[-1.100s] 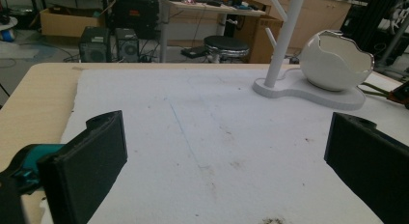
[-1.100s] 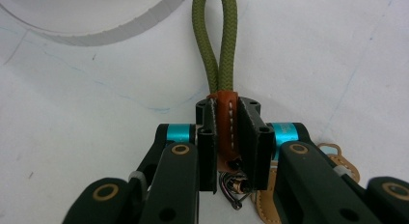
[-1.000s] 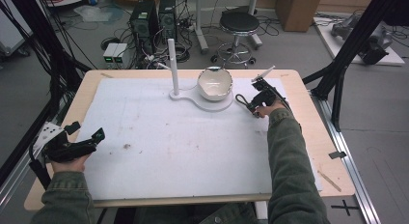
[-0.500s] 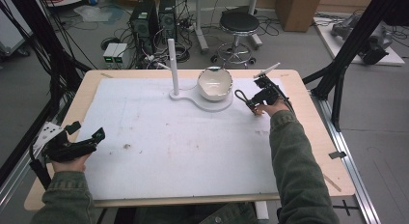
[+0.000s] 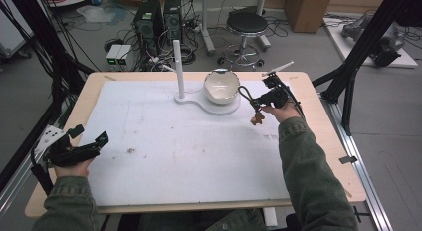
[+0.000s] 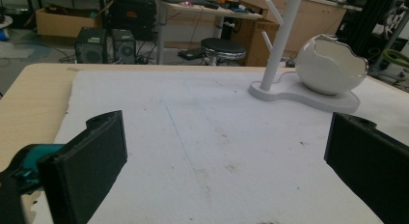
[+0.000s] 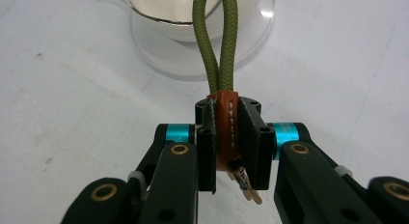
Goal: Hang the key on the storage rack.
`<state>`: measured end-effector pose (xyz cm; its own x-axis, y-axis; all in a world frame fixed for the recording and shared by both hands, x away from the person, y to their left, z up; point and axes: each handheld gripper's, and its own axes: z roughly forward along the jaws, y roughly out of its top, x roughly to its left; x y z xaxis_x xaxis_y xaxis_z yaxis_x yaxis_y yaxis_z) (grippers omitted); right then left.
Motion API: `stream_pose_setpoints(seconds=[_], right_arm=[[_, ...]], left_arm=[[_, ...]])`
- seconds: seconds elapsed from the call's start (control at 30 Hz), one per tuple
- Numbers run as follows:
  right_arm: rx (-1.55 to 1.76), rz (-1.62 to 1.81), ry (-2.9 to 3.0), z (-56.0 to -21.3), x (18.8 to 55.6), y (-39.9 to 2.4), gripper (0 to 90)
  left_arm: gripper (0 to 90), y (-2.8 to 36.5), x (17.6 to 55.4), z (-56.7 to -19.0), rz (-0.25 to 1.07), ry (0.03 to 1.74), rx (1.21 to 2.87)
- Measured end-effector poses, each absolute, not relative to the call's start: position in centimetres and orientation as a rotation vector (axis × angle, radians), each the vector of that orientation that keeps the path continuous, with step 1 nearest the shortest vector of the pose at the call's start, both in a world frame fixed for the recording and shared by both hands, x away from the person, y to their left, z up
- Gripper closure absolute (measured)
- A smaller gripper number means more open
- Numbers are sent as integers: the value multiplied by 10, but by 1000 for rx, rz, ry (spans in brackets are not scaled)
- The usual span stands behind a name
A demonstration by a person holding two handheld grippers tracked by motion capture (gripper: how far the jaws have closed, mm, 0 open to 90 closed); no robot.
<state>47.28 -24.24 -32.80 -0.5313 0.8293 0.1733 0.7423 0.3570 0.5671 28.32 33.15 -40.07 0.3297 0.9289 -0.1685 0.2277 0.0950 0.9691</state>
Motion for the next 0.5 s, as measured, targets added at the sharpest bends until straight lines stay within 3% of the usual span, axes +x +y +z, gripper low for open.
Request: stream_pose_setpoints(seconds=[0.5], right_arm=[[1380,1044,2412,-297,456,-229,778]], left_arm=[[17,331,284,-401,739,1146,1411]])
